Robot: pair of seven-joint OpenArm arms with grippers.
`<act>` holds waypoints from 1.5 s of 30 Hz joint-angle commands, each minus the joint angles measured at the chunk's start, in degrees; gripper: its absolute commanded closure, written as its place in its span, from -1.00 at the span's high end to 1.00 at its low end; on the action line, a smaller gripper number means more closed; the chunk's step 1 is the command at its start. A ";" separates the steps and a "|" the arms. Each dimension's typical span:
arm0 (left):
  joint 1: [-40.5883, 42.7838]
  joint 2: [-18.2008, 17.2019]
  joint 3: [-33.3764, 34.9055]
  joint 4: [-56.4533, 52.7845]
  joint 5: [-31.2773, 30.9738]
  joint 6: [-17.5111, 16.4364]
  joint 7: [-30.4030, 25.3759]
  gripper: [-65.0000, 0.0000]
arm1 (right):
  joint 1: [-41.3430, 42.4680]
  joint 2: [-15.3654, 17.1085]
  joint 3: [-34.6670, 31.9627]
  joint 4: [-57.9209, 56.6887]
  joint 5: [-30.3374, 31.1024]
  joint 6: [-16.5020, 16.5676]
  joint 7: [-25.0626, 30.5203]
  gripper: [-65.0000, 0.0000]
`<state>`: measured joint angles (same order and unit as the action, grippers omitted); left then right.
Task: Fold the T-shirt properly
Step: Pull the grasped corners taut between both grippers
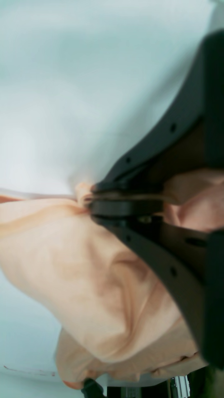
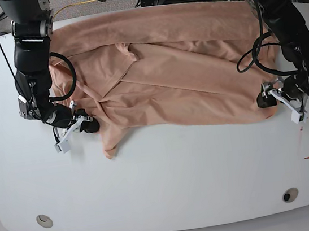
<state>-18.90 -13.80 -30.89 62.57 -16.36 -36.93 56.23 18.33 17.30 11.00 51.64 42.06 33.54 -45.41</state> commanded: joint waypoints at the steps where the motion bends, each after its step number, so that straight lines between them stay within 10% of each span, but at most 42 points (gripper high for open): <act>1: -2.34 -1.19 0.43 -2.30 -0.48 0.05 -2.64 0.54 | 1.23 0.77 0.20 0.63 -0.44 0.00 -0.17 -1.00; 5: -3.57 -1.27 2.10 -5.38 -0.48 0.05 -3.08 0.39 | 1.15 0.94 0.38 0.63 -0.44 0.09 -0.17 -1.00; 15: -6.03 -1.27 2.37 -13.91 -0.48 0.05 -7.74 -1.00 | 1.23 1.91 0.29 0.71 -0.26 0.26 -0.26 -1.00; 45: -5.94 -1.80 2.37 8.07 -0.83 -3.07 4.65 -1.00 | 6.24 6.57 0.47 9.24 -0.44 -0.18 -2.55 -1.00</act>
<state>-23.33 -14.46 -28.42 69.49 -16.73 -39.90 61.54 22.70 22.72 11.16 59.83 40.51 33.04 -49.50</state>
